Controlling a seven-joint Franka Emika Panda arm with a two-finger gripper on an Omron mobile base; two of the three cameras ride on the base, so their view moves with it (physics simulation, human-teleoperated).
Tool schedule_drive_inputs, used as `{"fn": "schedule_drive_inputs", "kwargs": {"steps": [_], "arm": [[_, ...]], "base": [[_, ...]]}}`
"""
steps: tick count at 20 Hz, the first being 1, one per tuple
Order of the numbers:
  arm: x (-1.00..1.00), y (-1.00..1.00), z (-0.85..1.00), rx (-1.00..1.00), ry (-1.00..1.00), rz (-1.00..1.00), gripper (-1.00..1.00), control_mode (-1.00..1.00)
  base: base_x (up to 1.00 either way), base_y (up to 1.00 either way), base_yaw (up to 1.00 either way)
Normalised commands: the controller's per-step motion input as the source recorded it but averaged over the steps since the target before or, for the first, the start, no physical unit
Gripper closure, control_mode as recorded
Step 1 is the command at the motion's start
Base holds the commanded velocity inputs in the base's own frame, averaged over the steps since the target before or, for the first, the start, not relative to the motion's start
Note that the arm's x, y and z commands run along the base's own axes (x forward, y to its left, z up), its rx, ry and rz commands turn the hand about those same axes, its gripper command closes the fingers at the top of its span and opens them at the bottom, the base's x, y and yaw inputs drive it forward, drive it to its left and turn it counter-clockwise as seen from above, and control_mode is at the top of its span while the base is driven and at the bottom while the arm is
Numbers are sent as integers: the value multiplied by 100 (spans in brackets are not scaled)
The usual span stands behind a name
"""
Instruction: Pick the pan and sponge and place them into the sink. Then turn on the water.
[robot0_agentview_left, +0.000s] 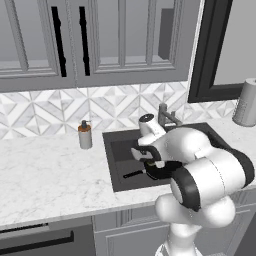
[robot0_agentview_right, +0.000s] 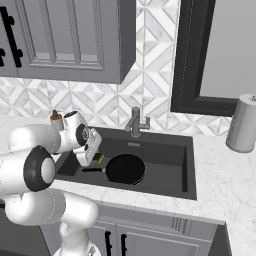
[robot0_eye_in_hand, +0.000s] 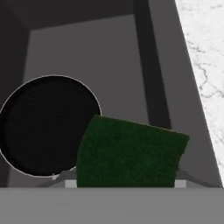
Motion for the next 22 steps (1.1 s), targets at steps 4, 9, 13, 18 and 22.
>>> {"fn": "schedule_drive_inputs", "kwargs": {"steps": [4, 9, 13, 18, 22], "arm": [[41, -32, -8, -1, 0, -5, 100, -100], [35, -30, -40, 0, 2, -3, 100, -100], [38, -16, -48, -3, 1, -2, 100, -100], [39, -3, -53, -4, 1, -1, 100, -100], [36, 0, -57, -5, 2, 0, 100, -100]], "base": [[0, 0, 0], [0, 0, 0], [0, 0, 0], [0, 0, 0], [0, 0, 0]]}}
